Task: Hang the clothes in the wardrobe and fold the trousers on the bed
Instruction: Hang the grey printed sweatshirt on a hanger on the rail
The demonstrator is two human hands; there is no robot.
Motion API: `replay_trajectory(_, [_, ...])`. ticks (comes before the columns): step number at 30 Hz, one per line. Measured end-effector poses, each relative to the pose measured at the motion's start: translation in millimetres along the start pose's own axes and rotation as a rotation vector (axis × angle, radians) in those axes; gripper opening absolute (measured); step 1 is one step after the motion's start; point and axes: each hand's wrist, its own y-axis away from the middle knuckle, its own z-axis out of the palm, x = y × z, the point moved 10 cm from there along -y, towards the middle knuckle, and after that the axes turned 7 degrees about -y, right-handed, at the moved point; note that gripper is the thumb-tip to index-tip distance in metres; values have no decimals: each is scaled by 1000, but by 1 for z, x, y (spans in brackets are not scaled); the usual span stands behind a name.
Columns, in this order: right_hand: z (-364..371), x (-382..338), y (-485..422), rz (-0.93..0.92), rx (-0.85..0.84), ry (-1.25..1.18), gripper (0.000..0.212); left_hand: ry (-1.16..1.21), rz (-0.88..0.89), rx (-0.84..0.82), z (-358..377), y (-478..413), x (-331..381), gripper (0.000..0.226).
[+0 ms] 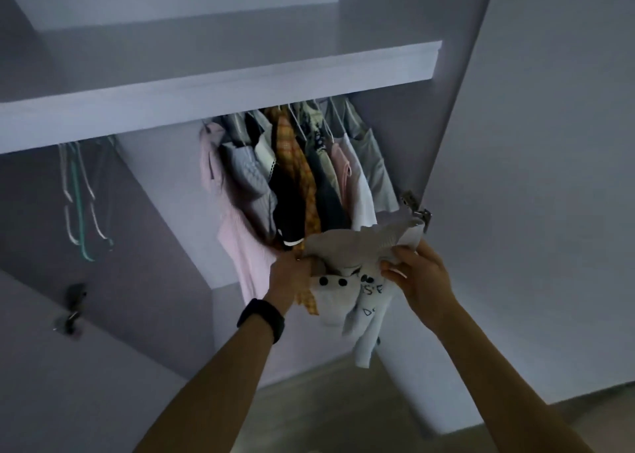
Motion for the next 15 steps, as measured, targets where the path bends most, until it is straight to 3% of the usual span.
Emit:
replay_trajectory(2, [-27,7,-5,42,71,77,30,312,-97,36,-29,7,0,10])
replay_trajectory(4, [-52,16,-10,84,119,228,17,434,-85,91,-64,17,14,9])
replay_trajectory(7, [-60,58,-10,329,18,477,18,309,38,150,-104,35,49,12])
replay_trajectory(9, [-47,88,2,489,-115,709,27,66,134,167,-116,48,72,23])
replay_trajectory(11, [-29,85,-4,359,-164,940,35,-212,189,206,-122,58,88,32])
replay_trajectory(13, [5,61,-4,146,-122,820,27,-330,207,238,-131,69,93,38])
replay_trajectory(15, [56,49,3,-11,-206,712,16,-326,176,256,-146,76,88,40])
